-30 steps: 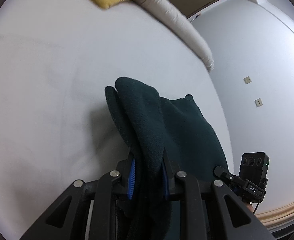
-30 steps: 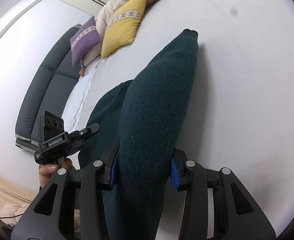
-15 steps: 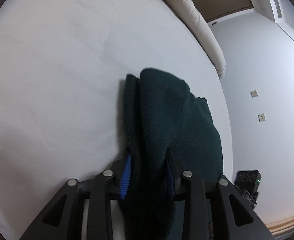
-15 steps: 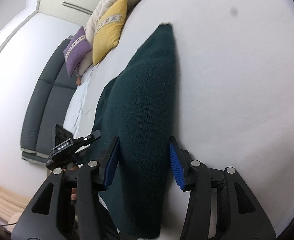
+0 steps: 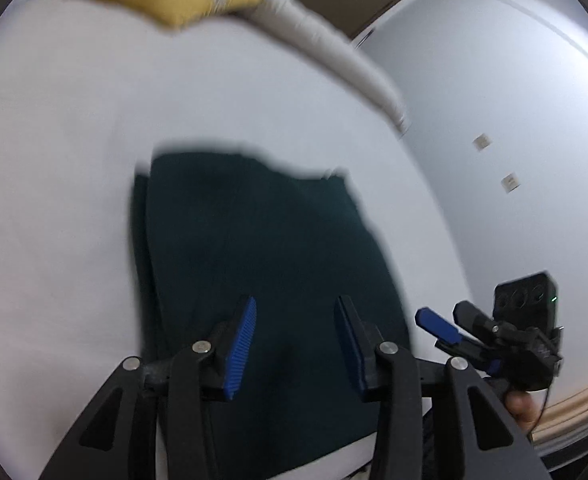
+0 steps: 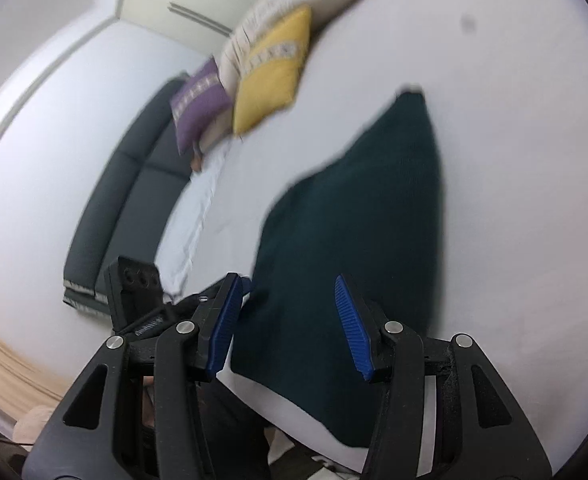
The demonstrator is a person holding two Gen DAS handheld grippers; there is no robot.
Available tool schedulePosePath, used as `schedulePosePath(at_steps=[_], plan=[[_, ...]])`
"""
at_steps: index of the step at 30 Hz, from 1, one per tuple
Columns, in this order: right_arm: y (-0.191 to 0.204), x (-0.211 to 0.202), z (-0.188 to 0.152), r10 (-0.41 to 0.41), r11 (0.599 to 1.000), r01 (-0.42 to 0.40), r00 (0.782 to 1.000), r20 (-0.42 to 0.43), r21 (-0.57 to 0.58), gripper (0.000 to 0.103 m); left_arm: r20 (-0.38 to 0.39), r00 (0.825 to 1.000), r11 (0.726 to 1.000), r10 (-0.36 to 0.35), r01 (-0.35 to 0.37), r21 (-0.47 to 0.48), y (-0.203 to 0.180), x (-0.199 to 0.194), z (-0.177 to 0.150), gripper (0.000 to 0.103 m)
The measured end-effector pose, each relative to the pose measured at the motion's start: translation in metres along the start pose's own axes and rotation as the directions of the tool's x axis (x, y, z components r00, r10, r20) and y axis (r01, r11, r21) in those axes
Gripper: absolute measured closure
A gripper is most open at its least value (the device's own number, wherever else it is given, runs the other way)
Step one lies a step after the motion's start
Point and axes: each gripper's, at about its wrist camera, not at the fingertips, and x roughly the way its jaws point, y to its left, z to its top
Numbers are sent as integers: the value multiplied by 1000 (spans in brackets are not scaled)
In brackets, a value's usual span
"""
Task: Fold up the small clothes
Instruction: 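Release the sweater with both tools and lift them away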
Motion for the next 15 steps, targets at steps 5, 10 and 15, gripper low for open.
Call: schedulePosePath(at_steps=[5, 10, 15], plan=[[-38, 9, -15, 91, 990, -89, 996, -17, 111, 64, -11, 998, 995, -66, 65, -76, 27, 5, -13, 67], [-54, 5, -26, 79, 990, -76, 997, -18, 119, 82, -13, 996, 990, -91, 89, -114, 38, 5, -15, 77], [-42, -8, -23, -7, 998, 7, 1000, 4, 69, 76, 23, 999, 996, -43, 45, -77, 19, -10, -16, 63]])
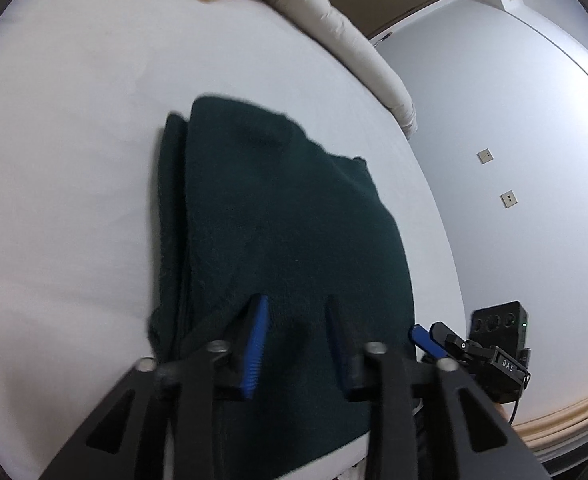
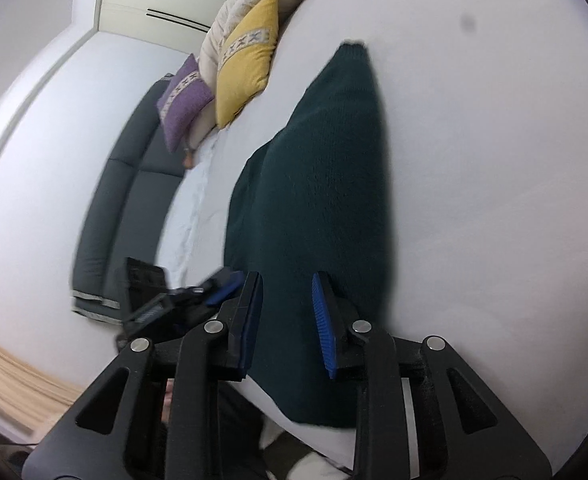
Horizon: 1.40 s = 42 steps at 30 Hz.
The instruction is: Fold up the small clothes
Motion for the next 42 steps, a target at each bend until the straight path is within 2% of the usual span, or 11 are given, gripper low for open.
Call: schedulePosePath(at_steps=[2, 7, 11, 15, 21, 22, 25, 27, 29, 32, 42], plan=[[6, -22, 1, -102, 994, 104, 993, 55, -26, 55, 56, 997, 998, 52, -54, 38, -13, -16, -3, 49], [47, -66, -3, -186, 968, 212, 965, 186, -135, 43, 272, 949, 953, 162, -222, 207, -68, -59, -17, 11], [102, -82, -22, -312, 875, 402, 895, 319, -270, 26, 487, 839, 870, 243, -411, 274, -106, -94, -41, 0], [153, -88, -40, -359, 778, 529, 817, 451, -338, 13, 616, 707, 742, 348, -609, 281, -136, -112, -57, 0], [208, -102, -57, -331, 724, 580, 768, 549, -374, 7, 732, 545, 646, 409, -739, 190, -162, -145, -68, 0], [214, -103, -61, -336, 714, 596, 752, 567, -367, 6, 730, 545, 649, 413, -738, 183, -163, -148, -67, 0], [234, -105, -69, -357, 697, 628, 722, 593, -345, 0, 637, 623, 695, 454, -695, 184, -156, -151, -59, 0], [245, -104, -74, -372, 684, 637, 723, 582, -355, 0, 566, 678, 730, 469, -658, 183, -146, -144, -51, 0], [254, -97, -74, -411, 666, 639, 745, 525, -385, 0, 533, 702, 745, 473, -641, 183, -140, -139, -52, 0], [256, -87, -72, -460, 673, 636, 759, 460, -377, 0, 488, 718, 741, 497, -644, 193, -136, -130, -55, 0], [207, -49, -70, -573, 643, 701, 707, 414, -308, 0, 407, 742, 745, 532, -639, 191, -108, -99, -62, 0]])
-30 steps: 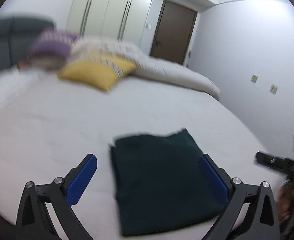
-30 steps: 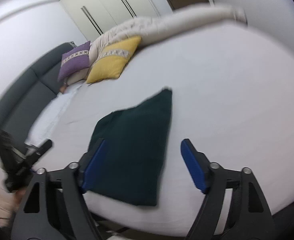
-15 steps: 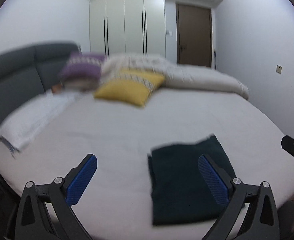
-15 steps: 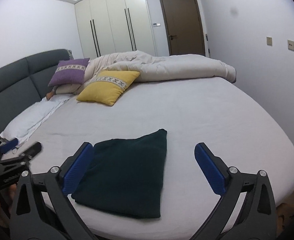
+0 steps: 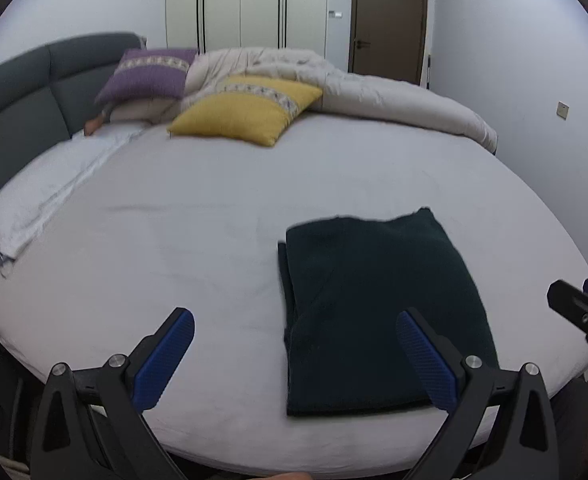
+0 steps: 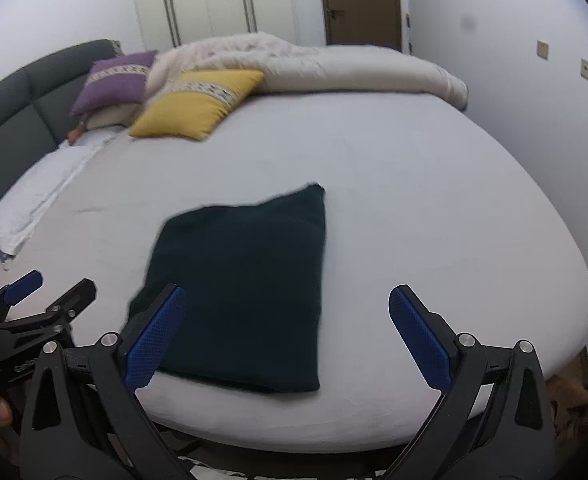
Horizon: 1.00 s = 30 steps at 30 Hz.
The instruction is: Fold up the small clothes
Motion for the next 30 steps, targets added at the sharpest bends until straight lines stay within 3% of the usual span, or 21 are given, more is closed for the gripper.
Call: schedulePosePath(at_steps=[4, 12, 30], plan=[[-6, 31, -12, -33, 999, 33, 999, -33, 15, 0, -35, 999, 1000, 21, -21, -9, 4, 14, -9, 0], [-2, 51, -22, -41, 999, 41, 998, -52, 0, 1, -44, 999, 1000, 29, -29, 4, 5, 20, -15, 0], [7, 46, -25, -38, 999, 36, 998, -56, -31, 0, -51, 998, 1000, 26, -26, 8, 6, 23, -17, 0]])
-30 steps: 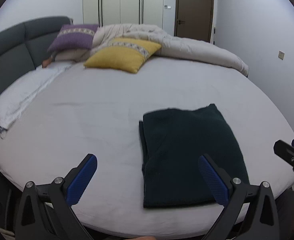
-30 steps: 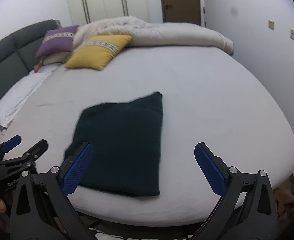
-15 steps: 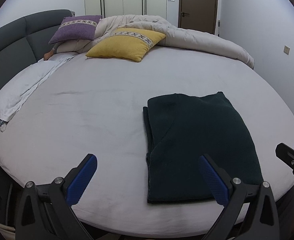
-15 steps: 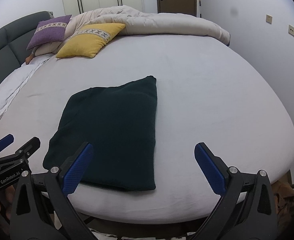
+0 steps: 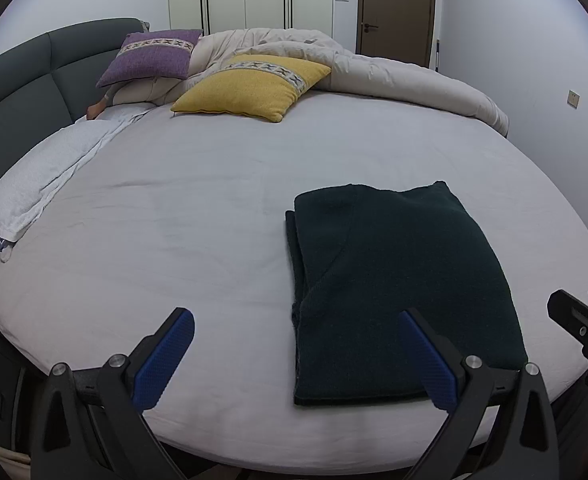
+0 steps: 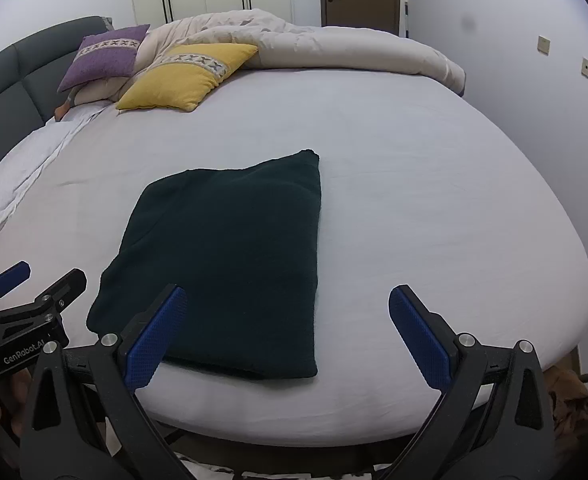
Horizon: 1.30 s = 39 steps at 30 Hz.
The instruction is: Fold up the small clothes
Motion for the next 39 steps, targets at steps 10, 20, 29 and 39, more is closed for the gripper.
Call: schedulePosePath(at_steps=[10, 20, 29, 39], plan=[[4, 0, -2, -1, 1000, 1, 1000, -1, 0, 1, -4, 1000, 1000, 1, -1, -1, -1, 0, -2, 0], [7, 6, -2, 2, 1000, -2, 1000, -8, -7, 1, -12, 1000, 1000, -2, 2, -3, 2, 4, -4, 0], [7, 7, -2, 2, 1000, -2, 1000, -8, -6, 1, -13, 1000, 1000, -3, 3, -6, 2, 4, -4, 0], [9, 8, -3, 1, 1000, -2, 1000, -9, -9, 1, -17, 1000, 1000, -3, 3, -8, 3, 4, -4, 0]])
